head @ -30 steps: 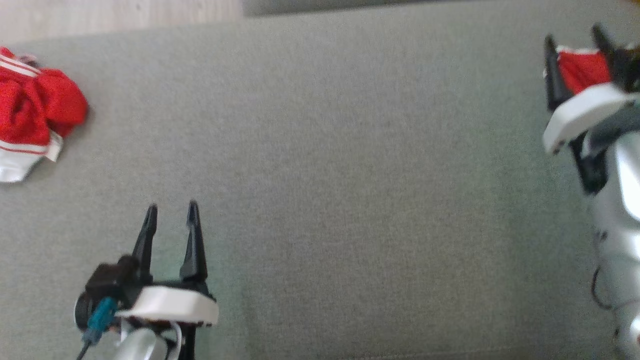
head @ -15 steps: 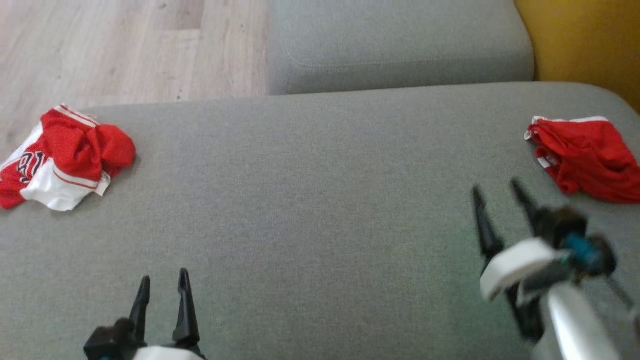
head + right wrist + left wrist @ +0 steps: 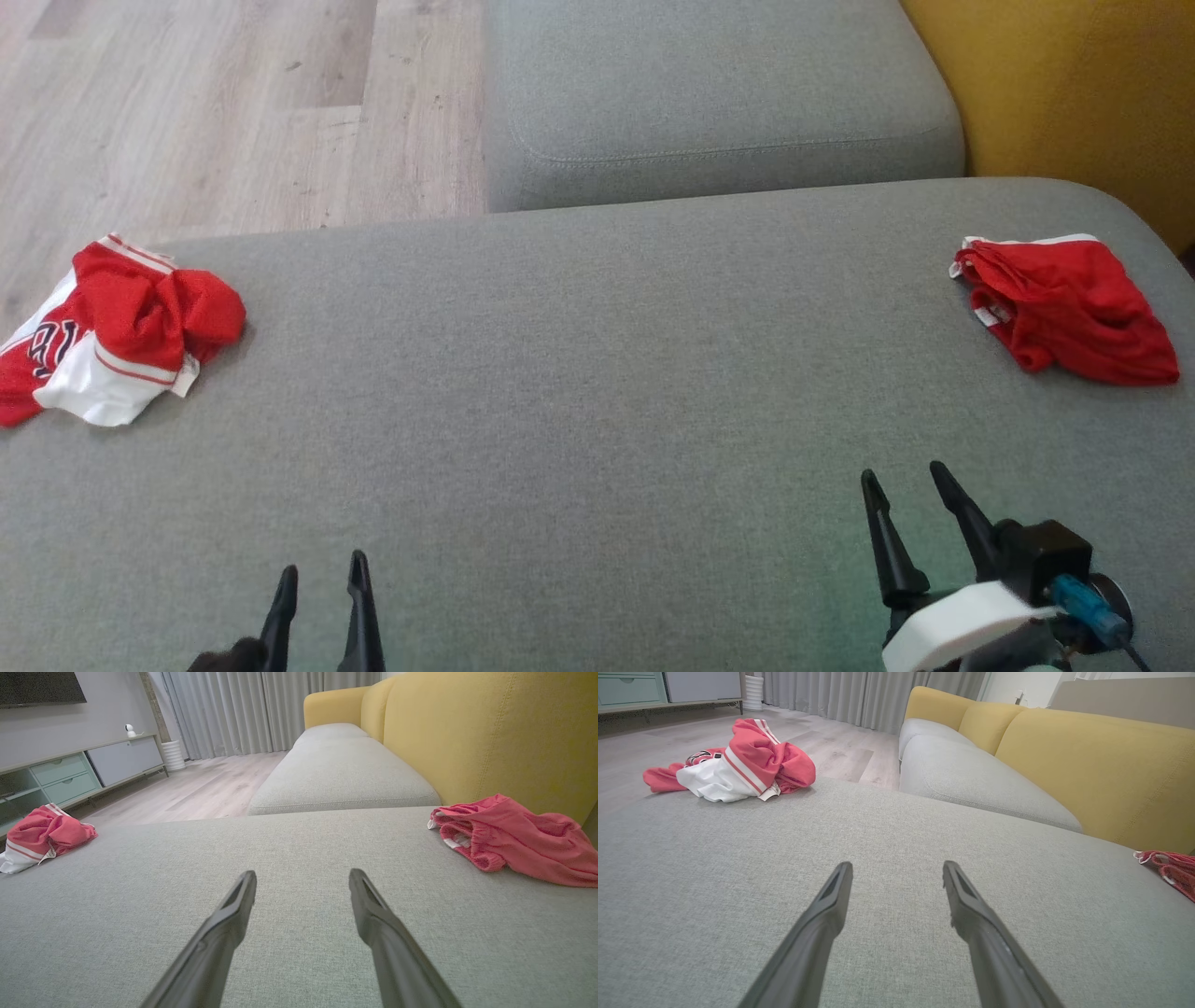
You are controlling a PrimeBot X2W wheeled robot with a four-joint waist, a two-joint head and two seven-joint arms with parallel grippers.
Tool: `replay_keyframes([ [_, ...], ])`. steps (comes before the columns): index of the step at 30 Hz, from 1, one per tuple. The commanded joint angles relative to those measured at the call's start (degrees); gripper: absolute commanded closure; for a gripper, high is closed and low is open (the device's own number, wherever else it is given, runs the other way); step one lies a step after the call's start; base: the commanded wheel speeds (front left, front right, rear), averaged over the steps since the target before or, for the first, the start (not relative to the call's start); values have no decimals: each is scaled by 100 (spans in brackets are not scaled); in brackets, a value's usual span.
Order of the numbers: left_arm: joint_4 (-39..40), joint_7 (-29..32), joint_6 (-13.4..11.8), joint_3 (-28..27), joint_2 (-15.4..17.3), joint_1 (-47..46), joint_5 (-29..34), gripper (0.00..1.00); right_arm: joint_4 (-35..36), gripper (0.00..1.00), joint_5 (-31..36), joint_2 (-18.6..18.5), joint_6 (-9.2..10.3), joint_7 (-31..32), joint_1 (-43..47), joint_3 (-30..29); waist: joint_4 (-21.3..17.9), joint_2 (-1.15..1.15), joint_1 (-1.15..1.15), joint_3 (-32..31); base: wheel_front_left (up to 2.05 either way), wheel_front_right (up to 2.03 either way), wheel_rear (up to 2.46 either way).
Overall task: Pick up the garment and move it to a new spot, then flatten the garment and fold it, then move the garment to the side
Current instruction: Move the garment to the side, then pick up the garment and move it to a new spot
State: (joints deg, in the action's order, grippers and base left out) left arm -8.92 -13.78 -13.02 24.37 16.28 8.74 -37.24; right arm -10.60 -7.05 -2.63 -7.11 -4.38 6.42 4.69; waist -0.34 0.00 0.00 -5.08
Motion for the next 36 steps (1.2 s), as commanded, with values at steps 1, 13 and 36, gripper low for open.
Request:
replay_keyframes([
  [1, 130, -93, 11, -160, 19, -263, 17, 0, 227, 0, 18, -26, -37, -69, -195, 141, 3, 0, 0, -1, 0, 0, 0],
  [13, 118, -70, 17, -71, 13, -325, 29, 0, 248, 0, 12, -25, -37, -60, -150, 143, 146, 0, 0, -14, 0, 0, 0],
  [36, 492, 40, -218, -312, 353, -270, 71, 0, -1, 0, -273, -25, -37, -298, -413, 702, 2702, 0, 0, 101, 0, 0, 0],
])
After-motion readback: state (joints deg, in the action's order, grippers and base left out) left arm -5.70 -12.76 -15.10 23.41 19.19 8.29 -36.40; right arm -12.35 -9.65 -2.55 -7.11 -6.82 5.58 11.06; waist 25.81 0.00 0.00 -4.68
